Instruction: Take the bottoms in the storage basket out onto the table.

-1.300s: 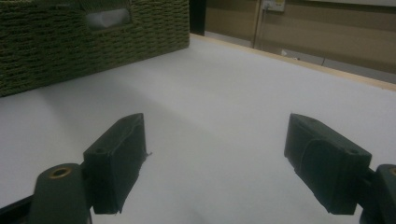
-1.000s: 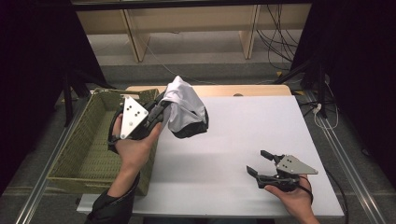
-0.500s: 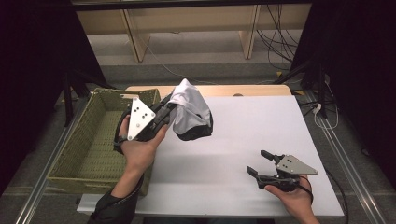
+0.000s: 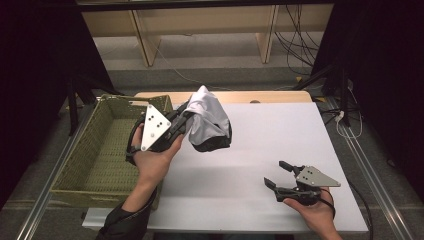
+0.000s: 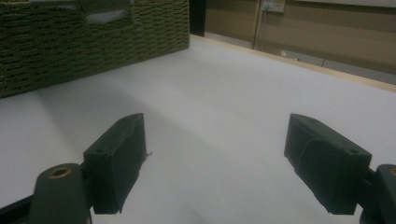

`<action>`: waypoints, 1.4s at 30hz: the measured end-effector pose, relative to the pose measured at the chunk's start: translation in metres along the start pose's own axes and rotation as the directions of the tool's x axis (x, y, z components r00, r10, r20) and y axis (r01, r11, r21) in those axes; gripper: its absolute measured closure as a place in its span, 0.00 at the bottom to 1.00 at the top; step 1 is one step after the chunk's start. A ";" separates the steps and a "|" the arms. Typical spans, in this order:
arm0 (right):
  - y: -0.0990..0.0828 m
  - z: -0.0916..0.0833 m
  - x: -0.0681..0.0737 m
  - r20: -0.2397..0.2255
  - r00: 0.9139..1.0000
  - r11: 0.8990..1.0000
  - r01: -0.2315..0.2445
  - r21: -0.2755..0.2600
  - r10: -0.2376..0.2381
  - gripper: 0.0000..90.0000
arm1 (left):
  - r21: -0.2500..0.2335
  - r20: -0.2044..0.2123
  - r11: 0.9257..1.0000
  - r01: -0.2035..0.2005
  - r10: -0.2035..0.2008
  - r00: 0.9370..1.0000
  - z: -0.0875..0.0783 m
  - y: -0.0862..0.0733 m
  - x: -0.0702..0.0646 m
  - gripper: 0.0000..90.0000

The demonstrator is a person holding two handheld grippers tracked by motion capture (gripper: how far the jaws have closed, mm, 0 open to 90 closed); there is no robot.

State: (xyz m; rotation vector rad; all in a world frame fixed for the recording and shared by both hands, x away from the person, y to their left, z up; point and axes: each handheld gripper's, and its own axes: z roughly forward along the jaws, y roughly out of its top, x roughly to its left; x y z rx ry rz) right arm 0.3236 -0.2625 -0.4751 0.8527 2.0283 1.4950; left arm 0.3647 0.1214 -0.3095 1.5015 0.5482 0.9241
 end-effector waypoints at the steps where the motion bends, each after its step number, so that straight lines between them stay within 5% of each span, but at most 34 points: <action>1: 0.000 0.000 0.000 0.000 1.000 1.000 0.000 0.000 0.000 0.24 | 0.001 0.002 1.000 0.001 -0.001 1.000 0.000 0.000 0.000 0.91; 42: 0.000 0.000 0.000 0.002 1.000 1.000 -0.002 -0.002 0.002 0.24 | -0.001 0.095 1.000 0.002 -0.002 0.995 0.014 0.000 -0.026 0.91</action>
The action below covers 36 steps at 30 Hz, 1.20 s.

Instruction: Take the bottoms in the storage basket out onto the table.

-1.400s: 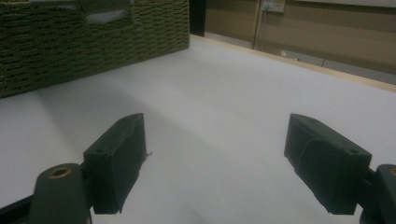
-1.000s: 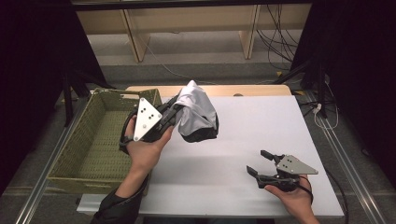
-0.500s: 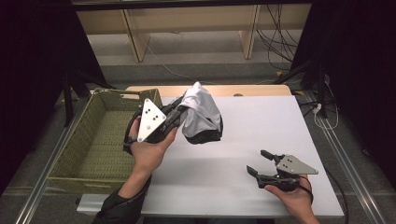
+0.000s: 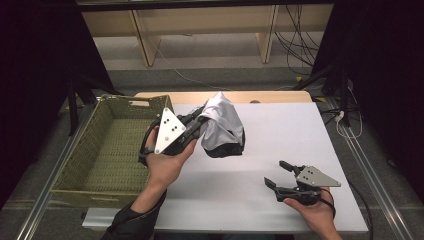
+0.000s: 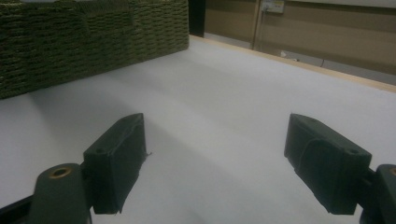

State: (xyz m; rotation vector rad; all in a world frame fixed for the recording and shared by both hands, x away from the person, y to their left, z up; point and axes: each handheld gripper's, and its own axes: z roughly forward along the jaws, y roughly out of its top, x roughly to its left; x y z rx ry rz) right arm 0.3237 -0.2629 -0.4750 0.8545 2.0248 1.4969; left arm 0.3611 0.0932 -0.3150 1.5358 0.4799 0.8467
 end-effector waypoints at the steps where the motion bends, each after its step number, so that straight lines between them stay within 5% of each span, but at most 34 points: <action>1: 0.000 0.000 0.000 0.000 1.000 1.000 0.000 0.000 0.000 0.24 | 0.002 0.005 1.000 -0.001 0.001 1.000 0.001 -0.001 -0.002 0.91; 18: 0.000 -0.001 0.000 0.002 1.000 1.000 0.002 -0.001 -0.002 0.24 | 0.031 0.058 0.999 -0.013 0.011 0.998 0.012 -0.007 -0.016 0.91; 36: 0.001 -0.001 0.000 0.004 1.000 1.000 0.004 0.003 -0.004 0.24 | 0.080 0.065 0.997 -0.020 0.015 0.998 0.018 -0.013 -0.018 0.91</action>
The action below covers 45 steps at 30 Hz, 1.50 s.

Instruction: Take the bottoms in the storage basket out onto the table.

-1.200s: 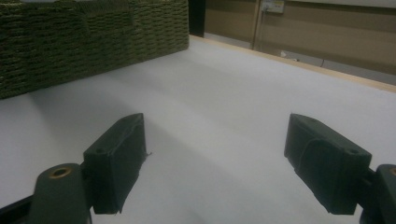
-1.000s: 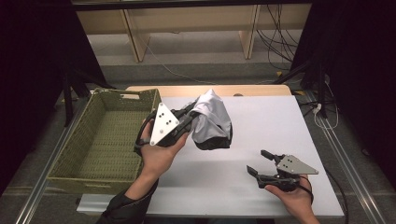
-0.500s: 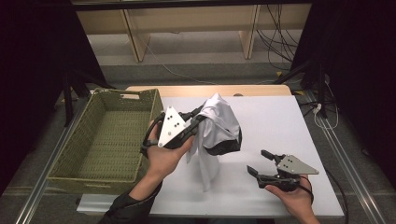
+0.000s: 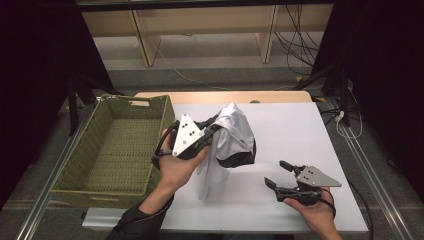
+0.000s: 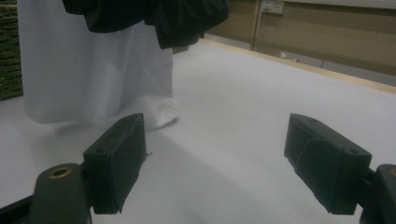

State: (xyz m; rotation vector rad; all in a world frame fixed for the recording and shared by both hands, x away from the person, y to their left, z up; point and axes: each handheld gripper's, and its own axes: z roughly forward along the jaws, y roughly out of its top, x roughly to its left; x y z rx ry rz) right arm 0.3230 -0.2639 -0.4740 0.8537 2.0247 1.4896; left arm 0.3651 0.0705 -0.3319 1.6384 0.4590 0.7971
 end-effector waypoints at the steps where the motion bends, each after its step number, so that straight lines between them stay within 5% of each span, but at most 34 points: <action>1: 0.000 0.000 0.000 0.002 1.000 1.000 0.000 0.003 0.000 0.24 | 0.002 0.001 1.000 0.001 -0.001 1.000 0.001 -0.001 0.000 0.91; 31: 0.000 0.000 0.000 -0.003 1.000 1.000 -0.003 0.002 0.003 0.24 | 0.073 -0.003 0.997 -0.002 0.002 1.000 0.018 -0.021 -0.001 0.91; 45: 0.000 0.000 0.000 -0.006 1.000 1.000 -0.006 -0.003 0.006 0.24 | 0.155 0.009 0.988 -0.010 0.009 1.000 0.034 -0.041 -0.002 0.91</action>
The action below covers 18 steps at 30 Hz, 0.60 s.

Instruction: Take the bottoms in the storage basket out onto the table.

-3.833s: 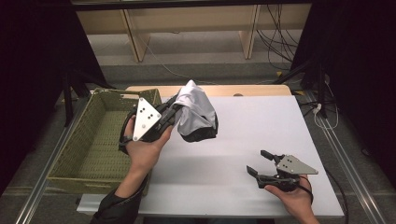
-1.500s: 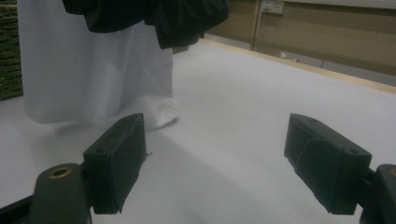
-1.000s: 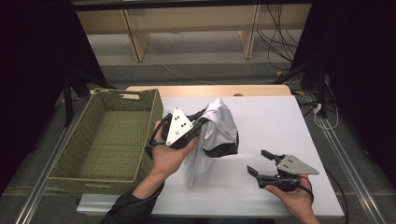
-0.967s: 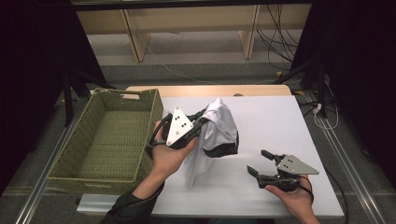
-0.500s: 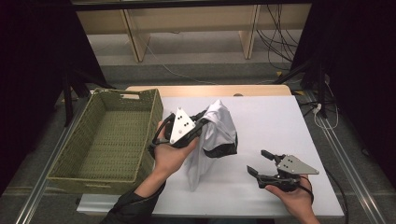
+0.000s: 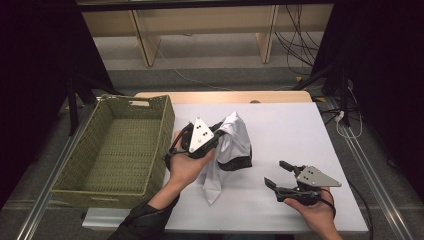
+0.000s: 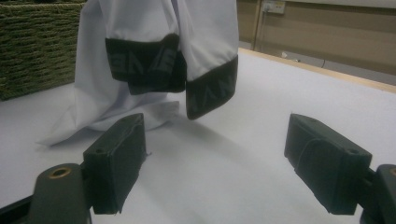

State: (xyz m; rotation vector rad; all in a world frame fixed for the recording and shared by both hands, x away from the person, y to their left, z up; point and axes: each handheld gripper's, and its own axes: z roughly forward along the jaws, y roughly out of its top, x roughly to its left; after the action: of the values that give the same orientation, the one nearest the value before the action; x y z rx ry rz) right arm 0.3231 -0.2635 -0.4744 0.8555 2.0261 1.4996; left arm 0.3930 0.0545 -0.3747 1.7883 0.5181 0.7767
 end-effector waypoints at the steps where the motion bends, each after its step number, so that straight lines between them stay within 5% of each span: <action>1: 0.000 0.000 0.000 0.000 1.000 1.000 0.000 0.001 0.000 0.24 | 0.009 0.003 1.000 -0.003 0.003 1.000 0.001 -0.001 0.000 0.91; 6: 0.000 0.000 0.000 -0.002 1.000 1.000 0.000 0.000 0.000 0.24 | 0.080 0.029 0.996 -0.026 0.024 0.999 0.011 -0.011 -0.004 0.91; 18: 0.000 0.000 0.000 -0.002 1.000 1.000 -0.001 0.002 0.001 0.24 | 0.220 0.062 0.975 -0.029 0.016 0.998 0.036 -0.041 -0.008 0.91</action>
State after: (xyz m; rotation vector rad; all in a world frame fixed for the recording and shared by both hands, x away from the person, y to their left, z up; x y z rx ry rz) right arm 0.3231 -0.2636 -0.4745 0.8563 2.0290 1.4999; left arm 0.4139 0.0394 -0.4233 2.0194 0.5630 0.7004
